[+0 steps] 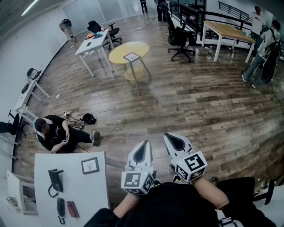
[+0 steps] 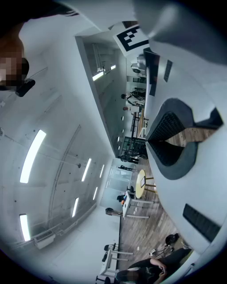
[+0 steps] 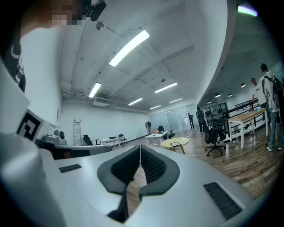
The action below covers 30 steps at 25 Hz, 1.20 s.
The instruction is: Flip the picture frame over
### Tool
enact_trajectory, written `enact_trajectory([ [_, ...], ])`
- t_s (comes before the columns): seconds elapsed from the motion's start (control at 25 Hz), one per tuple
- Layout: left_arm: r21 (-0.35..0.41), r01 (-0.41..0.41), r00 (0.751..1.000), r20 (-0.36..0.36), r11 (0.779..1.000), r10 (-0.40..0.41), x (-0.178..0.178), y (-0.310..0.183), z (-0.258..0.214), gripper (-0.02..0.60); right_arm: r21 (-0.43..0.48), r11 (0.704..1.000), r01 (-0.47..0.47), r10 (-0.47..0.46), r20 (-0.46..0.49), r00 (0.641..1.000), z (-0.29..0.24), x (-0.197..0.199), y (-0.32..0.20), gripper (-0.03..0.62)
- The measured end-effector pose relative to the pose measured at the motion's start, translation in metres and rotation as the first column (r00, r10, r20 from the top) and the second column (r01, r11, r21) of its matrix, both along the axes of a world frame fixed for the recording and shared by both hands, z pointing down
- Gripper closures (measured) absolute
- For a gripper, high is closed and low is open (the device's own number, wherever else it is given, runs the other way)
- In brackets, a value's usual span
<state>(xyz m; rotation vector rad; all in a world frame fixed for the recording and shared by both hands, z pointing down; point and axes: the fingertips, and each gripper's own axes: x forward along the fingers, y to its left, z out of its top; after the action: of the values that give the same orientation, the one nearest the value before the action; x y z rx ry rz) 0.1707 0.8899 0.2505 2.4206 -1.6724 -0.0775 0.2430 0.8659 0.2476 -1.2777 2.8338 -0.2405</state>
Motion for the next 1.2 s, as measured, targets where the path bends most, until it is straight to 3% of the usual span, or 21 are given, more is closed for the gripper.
enact_trajectory([
  [0.4,0.006,0.029,1.0,0.004,1.0,-0.029,-0.042,0.015,0.005,0.56,-0.016,1.0,0.002,-0.002,-0.01,1.0,0.01,-0.035,0.008,0.572],
  [0.56,0.012,0.04,0.998,0.038,0.999,-0.04,-0.066,0.018,0.004,0.559,-0.003,1.0,-0.017,0.017,0.008,1.0,0.01,-0.047,0.005,0.574],
  [0.8,-0.013,0.072,0.996,0.06,0.997,-0.071,-0.1,0.005,0.009,0.56,-0.03,0.999,-0.03,0.03,0.0,1.0,0.016,-0.059,-0.011,0.574],
  [1.2,-0.006,0.082,0.994,0.066,0.997,-0.081,-0.111,-0.047,0.011,0.56,-0.01,0.999,-0.04,0.04,-0.004,0.999,0.019,-0.06,-0.068,0.574],
])
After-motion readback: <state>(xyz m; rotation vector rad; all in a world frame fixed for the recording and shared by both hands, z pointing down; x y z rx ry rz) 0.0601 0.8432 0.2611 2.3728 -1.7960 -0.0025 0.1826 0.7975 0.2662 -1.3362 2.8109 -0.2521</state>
